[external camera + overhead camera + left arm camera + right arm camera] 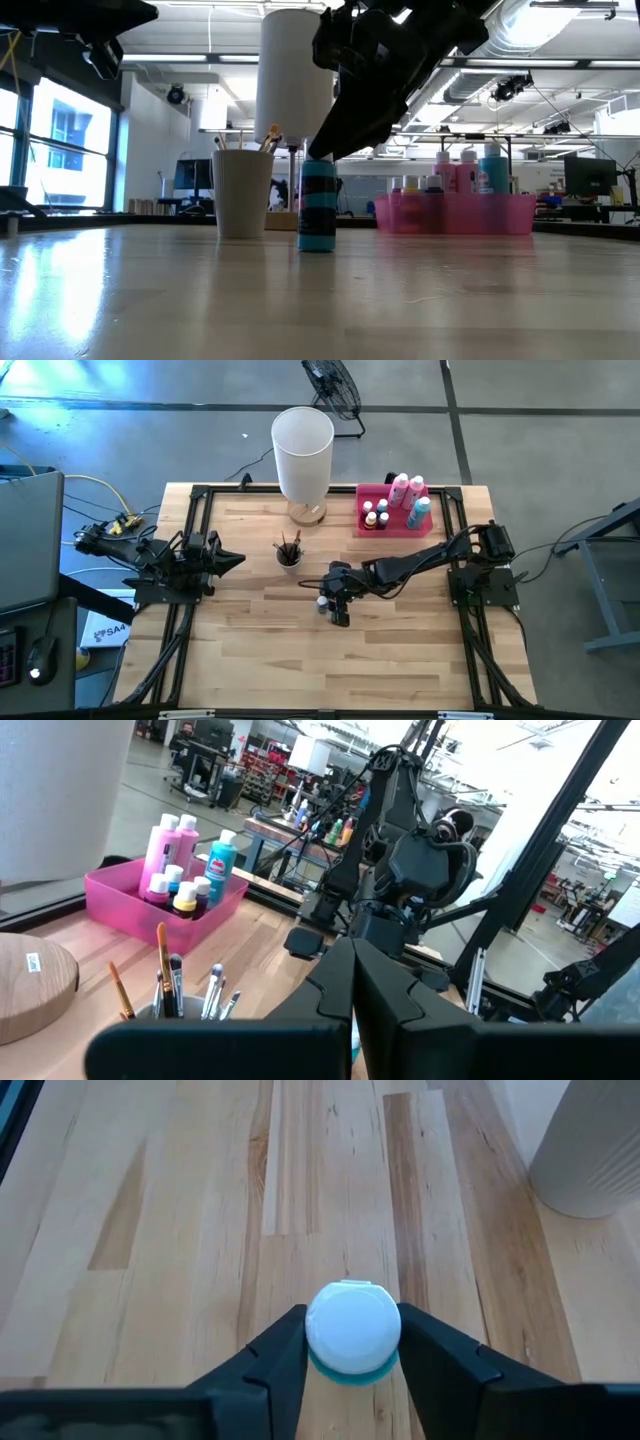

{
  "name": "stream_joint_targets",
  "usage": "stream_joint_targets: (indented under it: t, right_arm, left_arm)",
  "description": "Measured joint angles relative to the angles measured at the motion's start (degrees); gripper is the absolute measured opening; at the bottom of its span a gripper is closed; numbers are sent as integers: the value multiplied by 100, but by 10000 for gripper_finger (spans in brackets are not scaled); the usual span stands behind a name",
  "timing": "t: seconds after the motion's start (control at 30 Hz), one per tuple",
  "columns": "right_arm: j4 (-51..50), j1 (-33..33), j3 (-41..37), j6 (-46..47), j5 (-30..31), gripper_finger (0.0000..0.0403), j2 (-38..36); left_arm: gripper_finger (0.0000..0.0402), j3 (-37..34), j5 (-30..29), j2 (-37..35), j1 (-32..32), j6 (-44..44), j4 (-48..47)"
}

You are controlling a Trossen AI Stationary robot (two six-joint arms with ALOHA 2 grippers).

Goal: Pick & Place Paint Supplies
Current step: Put the small blue paint bottle into the pink bin

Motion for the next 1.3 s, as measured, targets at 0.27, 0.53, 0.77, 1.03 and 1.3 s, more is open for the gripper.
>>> stream_joint_targets:
  t: [0.27,0.53,0.77,1.03,1.3]
  right_arm:
    - [1,4,0,-12,6,137,0]
    - [5,4,0,-15,19,137,2]
    - [136,4,0,-13,23,136,4]
    - [228,2,0,-48,-4,140,4]
    - [228,2,0,-100,17,141,4]
  left_arm:
    - [0,0,24,-2,2,0,0]
    - [0,0,22,0,2,-22,2]
    - [0,-2,14,-1,2,-15,2]
    - [0,-1,-9,-1,1,0,2]
    - [0,0,-9,-2,0,0,2]
